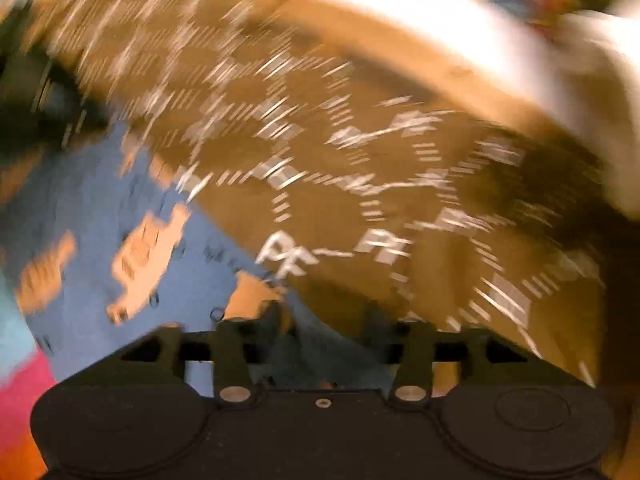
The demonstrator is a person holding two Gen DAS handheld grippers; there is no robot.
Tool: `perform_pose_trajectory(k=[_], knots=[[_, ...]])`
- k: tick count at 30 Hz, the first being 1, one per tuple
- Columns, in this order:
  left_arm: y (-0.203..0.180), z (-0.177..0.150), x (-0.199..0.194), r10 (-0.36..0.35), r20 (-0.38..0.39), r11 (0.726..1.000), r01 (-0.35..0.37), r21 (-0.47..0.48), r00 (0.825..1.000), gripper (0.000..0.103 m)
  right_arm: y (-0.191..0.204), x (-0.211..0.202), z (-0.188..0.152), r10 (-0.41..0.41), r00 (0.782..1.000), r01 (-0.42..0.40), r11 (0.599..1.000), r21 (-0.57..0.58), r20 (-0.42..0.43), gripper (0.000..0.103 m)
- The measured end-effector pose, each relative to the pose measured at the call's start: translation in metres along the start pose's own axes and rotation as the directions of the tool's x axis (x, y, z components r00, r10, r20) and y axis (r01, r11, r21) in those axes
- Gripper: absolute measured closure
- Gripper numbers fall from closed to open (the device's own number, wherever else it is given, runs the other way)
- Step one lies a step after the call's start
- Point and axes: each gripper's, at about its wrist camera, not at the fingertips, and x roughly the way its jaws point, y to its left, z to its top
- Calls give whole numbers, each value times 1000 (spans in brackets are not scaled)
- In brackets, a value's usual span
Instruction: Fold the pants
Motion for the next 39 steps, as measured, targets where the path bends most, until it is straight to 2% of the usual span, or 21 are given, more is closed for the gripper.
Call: perform_pose_trajectory(k=[1, 2, 3, 4, 6, 9, 12, 14, 17, 19, 20, 22, 24, 26, 29, 30, 31, 33, 35, 38, 39], knots=[[-2, 4, -6, 5, 17, 1000, -5, -8, 1000, 66, -6, -16, -8, -25, 999, 23, 995, 94, 23, 35], [-4, 8, -12, 1, 37, 1000, 0, -10, 999, 59, -10, -34, -19, -55, 998, 46, 981, 190, 43, 32], [-10, 13, -18, -11, 58, 1000, 11, -9, 998, 47, -10, -50, -29, -94, 994, 74, 961, 266, 63, 28], [-16, 21, -23, -41, 89, 999, 42, -10, 995, 42, -9, -66, -40, -138, 987, 102, 935, 338, 84, 23], [-29, 41, -28, -114, 128, 993, 115, -5, 985, 40, -1, -91, -66, -207, 970, 129, 883, 451, 128, 19], [-58, 72, -34, -196, 172, 980, 196, 17, 965, 31, 8, -103, -97, -275, 952, 157, 816, 557, 135, 20], [-95, 95, -29, -243, 175, 970, 234, 72, 954, 29, 7, -103, -122, -263, 954, 118, 770, 627, 144, 23], [-123, 106, -17, -237, 163, 966, 215, 144, 958, 29, 8, -101, -130, -260, 955, 118, 777, 619, 144, 24], [-157, 117, 11, -171, 134, 965, 139, 222, 976, 26, 8, -97, -138, -273, 952, 141, 797, 587, 141, 24], [-163, 121, 22, -152, 122, 972, 126, 200, 981, 12, 5, -90, -143, -249, 960, 127, 794, 594, 128, 24], [-163, 123, 25, -137, 122, 976, 113, 185, 983, 9, 4, -86, -146, -234, 966, 122, 791, 600, 112, 25], [-159, 128, 24, -150, 105, 977, 131, 171, 983, 9, 2, -85, -150, -221, 969, 108, 777, 620, 109, 25], [-153, 132, 17, -165, 106, 977, 147, 154, 981, 13, -2, -93, -150, -182, 974, 54, 763, 644, 133, 26], [-151, 135, 6, -179, 124, 974, 159, 161, 976, 15, -4, -103, -151, -133, 976, -16, 745, 667, 172, 30], [-153, 141, -8, -206, 161, 962, 169, 212, 965, 15, -6, -110, -151, -91, 975, -68, 744, 665, 201, 52], [-156, 143, -11, -212, 169, 959, 172, 226, 962, 15, -6, -110, -151, -98, 978, -50, 750, 659, 184, 65], [-159, 145, -13, -213, 176, 958, 170, 233, 961, 15, -5, -109, -150, -114, 981, -16, 759, 651, 158, 73], [-163, 147, -14, -211, 186, 960, 168, 225, 960, 15, -2, -108, -151, -165, 980, 60, 787, 614, 115, 76], [-165, 146, -16, -233, 193, 960, 193, 205, 953, 16, 2, -110, -148, -206, 972, 109, 817, 566, 111, 76], [-171, 141, -24, -285, 198, 945, 240, 224, 938, 16, 1, -105, -150, -181, 979, 100, 826, 555, 93, 76], [-175, 139, -26, -285, 199, 941, 235, 244, 937, 16, 2, -100, -151, -165, 983, 97, 831, 547, 76, 76]])
